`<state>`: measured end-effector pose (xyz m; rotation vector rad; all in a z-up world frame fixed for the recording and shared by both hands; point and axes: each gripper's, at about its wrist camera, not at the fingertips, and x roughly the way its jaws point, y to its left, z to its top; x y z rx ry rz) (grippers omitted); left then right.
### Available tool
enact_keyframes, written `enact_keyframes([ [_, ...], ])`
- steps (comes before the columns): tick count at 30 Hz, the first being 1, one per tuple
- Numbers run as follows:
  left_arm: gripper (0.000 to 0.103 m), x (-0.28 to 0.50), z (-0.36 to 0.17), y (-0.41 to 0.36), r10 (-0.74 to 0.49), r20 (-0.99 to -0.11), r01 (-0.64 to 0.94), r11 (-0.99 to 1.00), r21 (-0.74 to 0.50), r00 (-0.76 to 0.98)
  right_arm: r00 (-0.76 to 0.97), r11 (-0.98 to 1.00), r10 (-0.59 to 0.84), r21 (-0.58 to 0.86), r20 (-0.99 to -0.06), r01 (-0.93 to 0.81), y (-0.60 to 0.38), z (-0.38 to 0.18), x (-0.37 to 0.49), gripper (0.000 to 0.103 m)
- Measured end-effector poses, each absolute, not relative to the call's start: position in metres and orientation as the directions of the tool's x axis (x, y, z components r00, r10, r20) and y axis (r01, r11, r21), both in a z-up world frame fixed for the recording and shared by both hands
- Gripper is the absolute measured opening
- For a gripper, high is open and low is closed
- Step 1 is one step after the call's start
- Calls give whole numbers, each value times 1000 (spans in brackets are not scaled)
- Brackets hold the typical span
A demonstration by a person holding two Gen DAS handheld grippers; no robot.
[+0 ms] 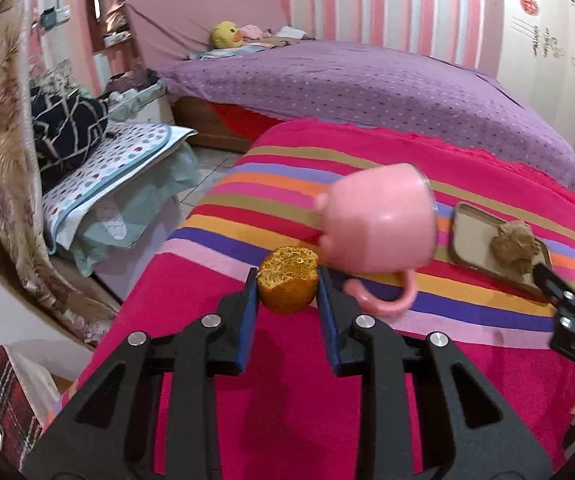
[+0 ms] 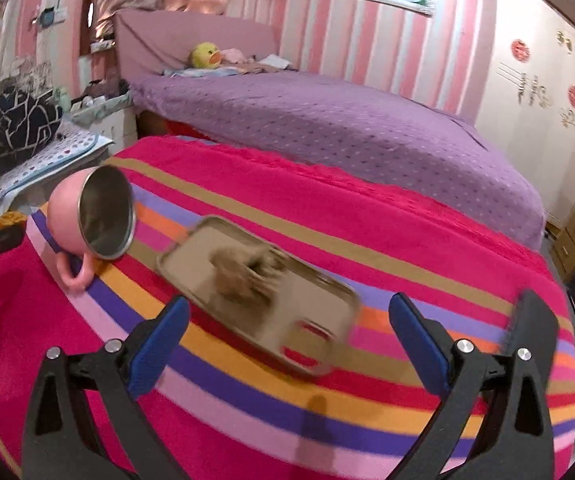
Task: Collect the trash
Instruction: 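Grasp the peeled tangerine with the left tool while the right tool grasps the brown paper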
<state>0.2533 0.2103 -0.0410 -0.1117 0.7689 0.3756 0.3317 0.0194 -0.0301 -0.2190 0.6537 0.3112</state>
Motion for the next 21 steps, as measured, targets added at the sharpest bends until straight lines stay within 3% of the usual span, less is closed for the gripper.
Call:
enact_keyframes([
  [2, 27, 252, -40, 212, 287, -700, -376, 926, 29, 654, 736, 925, 228, -94, -638, -367, 32, -32, 340, 91],
  [8, 27, 248, -38, 207, 276, -695, -366, 930, 19, 664, 659, 916, 272, -22, -701, -401, 42, -45, 363, 46],
  [21, 27, 233, -23, 173, 220, -669, -310, 951, -16, 710, 773, 936, 251, -59, -582, -348, -18, -11, 305, 43],
])
